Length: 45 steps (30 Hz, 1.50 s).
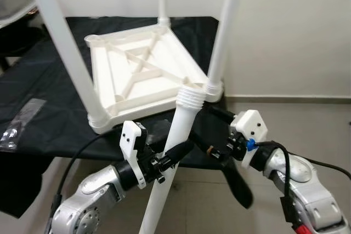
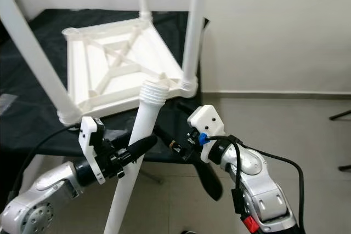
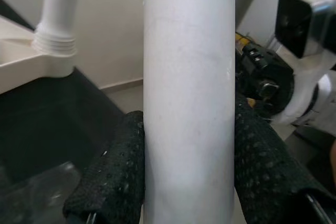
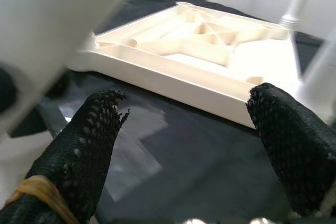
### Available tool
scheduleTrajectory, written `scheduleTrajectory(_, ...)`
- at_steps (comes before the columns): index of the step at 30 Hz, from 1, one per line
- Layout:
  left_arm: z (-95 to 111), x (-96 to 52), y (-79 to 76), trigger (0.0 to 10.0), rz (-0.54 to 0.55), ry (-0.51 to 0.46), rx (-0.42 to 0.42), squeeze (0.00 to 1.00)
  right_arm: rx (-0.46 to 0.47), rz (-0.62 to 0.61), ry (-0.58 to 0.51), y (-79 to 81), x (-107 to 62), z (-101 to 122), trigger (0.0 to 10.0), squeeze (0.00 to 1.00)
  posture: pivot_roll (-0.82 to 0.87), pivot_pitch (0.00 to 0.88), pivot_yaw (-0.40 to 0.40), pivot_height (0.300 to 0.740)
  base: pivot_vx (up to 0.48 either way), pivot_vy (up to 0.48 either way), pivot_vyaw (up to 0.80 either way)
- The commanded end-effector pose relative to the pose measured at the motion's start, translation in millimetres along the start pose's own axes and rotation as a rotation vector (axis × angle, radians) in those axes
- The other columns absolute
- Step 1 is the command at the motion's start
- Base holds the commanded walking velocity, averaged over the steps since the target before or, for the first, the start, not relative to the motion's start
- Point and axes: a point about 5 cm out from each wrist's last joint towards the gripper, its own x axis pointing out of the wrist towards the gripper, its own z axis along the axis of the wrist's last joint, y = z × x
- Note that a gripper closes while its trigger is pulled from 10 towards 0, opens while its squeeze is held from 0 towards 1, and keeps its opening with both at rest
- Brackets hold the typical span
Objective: Building children table
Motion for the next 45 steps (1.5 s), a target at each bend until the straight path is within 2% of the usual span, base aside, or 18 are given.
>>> scheduleTrajectory(1,-5,-14.1,9.4,10.0,0.055,0.029,-0.008,0.0,-0.059,0.006,0.06,-4.1,-3.2,-7,10.0,0.0,-0.06,0.143,0.016,0.74,0.0,0.0,0.0)
scheduleTrajectory(3,-11,-26.8,15.9,10.0,0.112,0.051,-0.012,0.0,-0.193,0.028,0.176,-10.4,-7.8,-17,10.0,0.0,-0.06,0.146,0.015,0.74,0.0,0.0,0.0)
scheduleTrajectory(5,-14,-32.2,20.2,10.0,0.168,0.05,-0.014,0.0,-0.234,0.006,0.221,-16.6,-9.3,-21,10.0,0.0,-0.06,0.149,0.017,0.74,0.0,0.0,0.0)
scheduleTrajectory(9,-17,-41.1,25.8,10.0,0.29,-0.008,-0.076,0.0,-0.268,-0.081,0.271,-31.5,-9.6,-24,10.0,0.0,-0.05,0.159,0.01,0.74,0.0,0.0,0.0)
scheduleTrajectory(13,-15,-42.9,23.1,10.0,0.336,-0.081,-0.137,0.0,-0.256,-0.122,0.244,-35.7,-3.3,-19,10.0,0.0,-0.05,0.175,0.005,0.74,0.0,0.0,0.0)
scheduleTrajectory(16,-12,-40.4,18.6,10.0,0.35,-0.103,-0.127,0.0,-0.169,-0.148,0.18,-34.6,9.4,-12,10.0,0.0,-0.04,0.19,-0.001,0.74,0.0,0.0,0.0)
scheduleTrajectory(17,-9,-38.5,17.8,10.0,0.367,-0.112,-0.111,0.0,-0.073,-0.178,0.138,-34.8,18.2,-10,10.0,0.0,-0.04,0.203,-0.004,0.74,0.0,0.0,0.0)
scheduleTrajectory(19,-9,-38.5,17.8,10.0,0.367,-0.112,-0.111,0.0,-0.073,-0.178,0.138,-34.8,18.2,-10,10.0,0.0,-0.04,0.203,-0.004,0.74,0.0,0.0,0.0)
scheduleTrajectory(21,-5,-33.3,11.2,10.0,0.365,-0.113,-0.071,0.0,0.12,-0.207,0.104,-35.0,41.9,-15,10.0,0.0,-0.03,0.24,-0.02,0.74,0.0,0.0,0.0)
scheduleTrajectory(22,-5,-33.3,11.2,10.0,0.365,-0.113,-0.071,0.0,0.12,-0.207,0.104,-35.0,41.9,-15,10.0,0.0,-0.03,0.24,-0.02,0.74,0.0,0.0,0.0)
scheduleTrajectory(24,-4,-31.0,1.2,10.0,0.344,-0.08,-0.023,0.0,0.276,-0.191,0.102,-30.3,63.6,-20,10.0,0.0,-0.03,0.261,-0.029,0.74,0.0,0.0,0.0)
scheduleTrajectory(25,-4,-31.1,-2.7,10.0,0.337,-0.062,0.006,0.0,0.308,-0.18,0.099,-27.9,69.4,-19,10.0,0.0,-0.02,0.274,-0.032,0.74,0.0,0.0,0.0)
scheduleTrajectory(30,-2,-35.4,-7.3,10.0,0.405,-0.072,0.025,0.0,0.389,-0.145,0.079,-19.7,85.9,-14,10.0,0.0,-0.02,0.31,-0.042,0.74,0.0,0.0,0.0)
scheduleTrajectory(36,-1,-38.4,-20.7,10.0,0.421,-0.055,0.059,0.0,0.389,-0.147,0.097,-16.9,98.5,-15,10.0,0.0,0.01,0.343,-0.06,0.74,0.0,0.0,0.0)
scheduleTrajectory(37,-1,-39.4,-22.2,10.0,0.426,-0.055,0.059,0.0,0.377,-0.156,0.111,-18.2,99.4,-17,7.6,0.0,0.01,0.349,-0.063,0.74,0.0,0.0,0.0)
scheduleTrajectory(38,-1,-40.1,-23.0,10.0,0.43,-0.055,0.058,0.0,0.369,-0.162,0.119,-19.2,99.5,-18,7.6,0.0,0.01,0.35,-0.065,0.74,0.0,0.0,0.0)
scheduleTrajectory(40,-1,-41.8,-26.2,10.0,0.441,-0.053,0.063,0.0,0.376,-0.194,0.127,-26.2,101.4,-19,0.0,0.0,0.02,0.359,-0.069,0.74,0.0,0.0,0.0)
scheduleTrajectory(45,0,-44.4,-31.2,10.0,0.458,-0.051,0.074,0.0,0.345,-0.269,0.113,-43.9,103.5,-16,0.0,0.0,0.03,0.366,-0.073,0.74,0.0,0.0,0.0)
